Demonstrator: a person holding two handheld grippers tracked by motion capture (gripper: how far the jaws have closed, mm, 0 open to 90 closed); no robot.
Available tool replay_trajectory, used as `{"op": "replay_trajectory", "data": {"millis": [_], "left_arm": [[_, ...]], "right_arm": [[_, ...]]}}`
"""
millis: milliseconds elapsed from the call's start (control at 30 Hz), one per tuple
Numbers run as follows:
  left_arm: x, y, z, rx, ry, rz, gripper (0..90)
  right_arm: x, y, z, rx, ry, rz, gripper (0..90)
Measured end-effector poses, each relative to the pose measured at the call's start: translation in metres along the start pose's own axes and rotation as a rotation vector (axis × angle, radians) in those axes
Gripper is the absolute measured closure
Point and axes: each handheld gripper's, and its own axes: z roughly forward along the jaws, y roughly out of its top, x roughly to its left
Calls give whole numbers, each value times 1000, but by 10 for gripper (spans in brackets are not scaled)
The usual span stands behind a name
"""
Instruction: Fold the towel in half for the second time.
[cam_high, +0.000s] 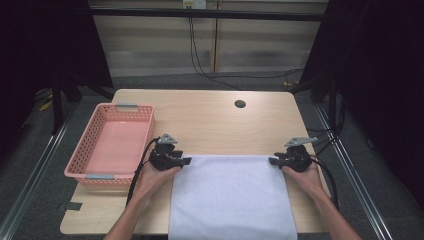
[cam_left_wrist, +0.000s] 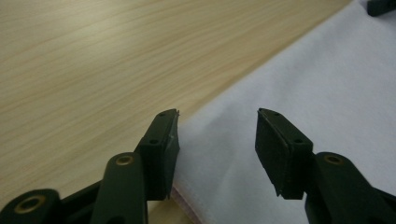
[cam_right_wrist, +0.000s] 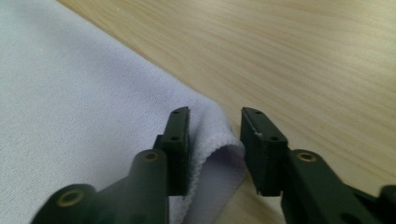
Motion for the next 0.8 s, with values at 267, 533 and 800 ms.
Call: {"op": "replay_trajectory", "data": {"millis": [267,533,800], "left_arm": [[15,-5,12,20,5,-27,404],[12,-6,14,31,-20,32,563],[17,-6,6,12,-119,-34,833]], "right_arm": [[-3,0,0,-7,16,-5,785],[-8,-3,-1,-18,-2,11,655],[-5,-5,-5,-16,42,22,829]]}}
